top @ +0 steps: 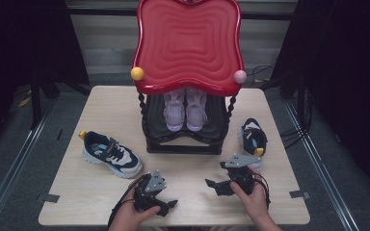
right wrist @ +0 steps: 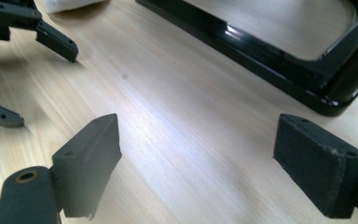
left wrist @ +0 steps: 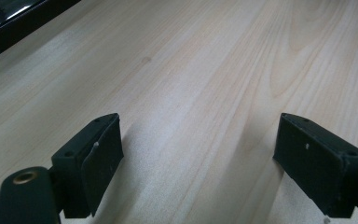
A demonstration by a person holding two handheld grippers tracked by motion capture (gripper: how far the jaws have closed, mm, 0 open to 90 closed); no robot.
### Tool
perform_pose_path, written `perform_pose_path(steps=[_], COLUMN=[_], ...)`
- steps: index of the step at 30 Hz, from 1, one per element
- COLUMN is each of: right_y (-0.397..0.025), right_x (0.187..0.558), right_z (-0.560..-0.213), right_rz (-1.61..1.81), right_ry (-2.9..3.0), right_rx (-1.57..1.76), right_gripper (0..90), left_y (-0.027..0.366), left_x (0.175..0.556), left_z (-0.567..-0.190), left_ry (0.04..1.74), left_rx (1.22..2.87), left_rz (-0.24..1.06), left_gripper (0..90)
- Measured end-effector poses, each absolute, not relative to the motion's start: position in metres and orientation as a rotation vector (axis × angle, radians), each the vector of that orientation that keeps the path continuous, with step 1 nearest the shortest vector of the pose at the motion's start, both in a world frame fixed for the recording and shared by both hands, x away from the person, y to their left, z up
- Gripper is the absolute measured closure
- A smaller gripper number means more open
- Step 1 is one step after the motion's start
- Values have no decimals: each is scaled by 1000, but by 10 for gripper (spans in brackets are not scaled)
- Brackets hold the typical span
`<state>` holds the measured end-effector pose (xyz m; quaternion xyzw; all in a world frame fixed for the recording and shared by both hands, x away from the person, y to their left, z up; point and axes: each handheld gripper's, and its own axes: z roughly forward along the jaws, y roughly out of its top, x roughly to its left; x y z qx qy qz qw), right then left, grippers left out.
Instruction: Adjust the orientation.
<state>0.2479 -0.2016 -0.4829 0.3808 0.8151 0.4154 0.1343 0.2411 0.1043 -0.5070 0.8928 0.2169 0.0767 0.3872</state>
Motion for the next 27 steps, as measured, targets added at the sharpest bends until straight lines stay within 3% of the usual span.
perform_pose_path(steps=[27], right_y=[-206], right_x=[245], right_z=[-510], right_rz=[1115], right_ry=[2491], right_rx=[982], right_gripper=[139], left_y=[104], left_x=[241], left_z=[-507], left_ry=[549], left_rx=[2271], left_rz=[187], left_gripper=[141])
